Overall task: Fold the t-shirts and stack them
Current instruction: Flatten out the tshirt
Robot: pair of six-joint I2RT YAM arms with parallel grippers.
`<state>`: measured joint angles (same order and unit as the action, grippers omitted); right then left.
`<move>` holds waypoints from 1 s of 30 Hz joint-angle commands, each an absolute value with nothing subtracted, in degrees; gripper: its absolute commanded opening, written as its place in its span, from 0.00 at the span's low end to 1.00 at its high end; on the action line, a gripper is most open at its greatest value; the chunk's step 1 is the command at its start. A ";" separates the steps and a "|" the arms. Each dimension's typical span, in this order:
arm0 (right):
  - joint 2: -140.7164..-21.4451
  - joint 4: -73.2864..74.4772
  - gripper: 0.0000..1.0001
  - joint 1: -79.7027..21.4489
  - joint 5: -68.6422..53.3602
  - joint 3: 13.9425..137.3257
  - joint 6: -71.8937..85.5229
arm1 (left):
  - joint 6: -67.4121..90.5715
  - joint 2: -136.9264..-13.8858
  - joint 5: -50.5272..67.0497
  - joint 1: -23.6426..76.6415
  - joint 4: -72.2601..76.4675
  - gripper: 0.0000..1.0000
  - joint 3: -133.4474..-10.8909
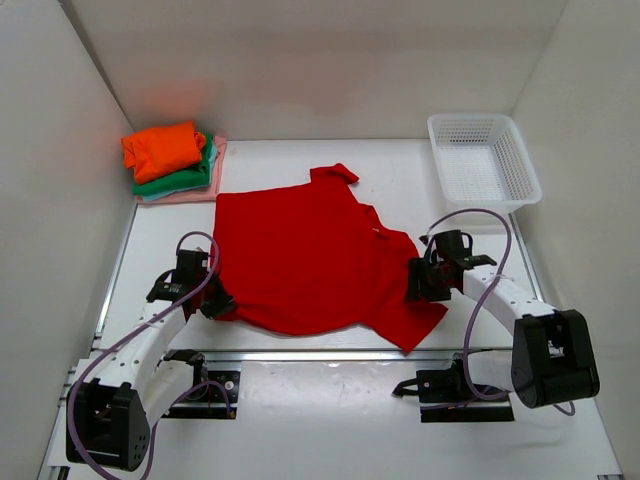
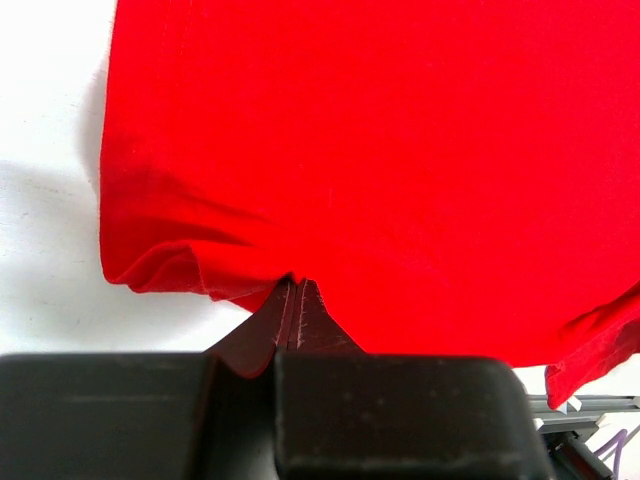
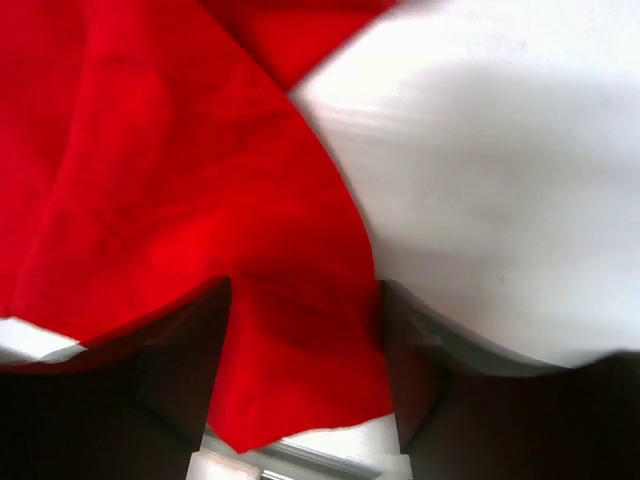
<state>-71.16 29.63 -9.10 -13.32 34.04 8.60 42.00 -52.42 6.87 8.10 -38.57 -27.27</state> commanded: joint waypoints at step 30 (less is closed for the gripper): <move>-90.63 28.21 0.00 -0.09 -17.67 116.47 5.19 | 46.40 -98.81 20.47 -10.37 -33.17 0.00 -116.16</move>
<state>-93.82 29.76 -1.32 -18.72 117.84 7.42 45.10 -108.31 18.59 -8.69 -38.92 -124.92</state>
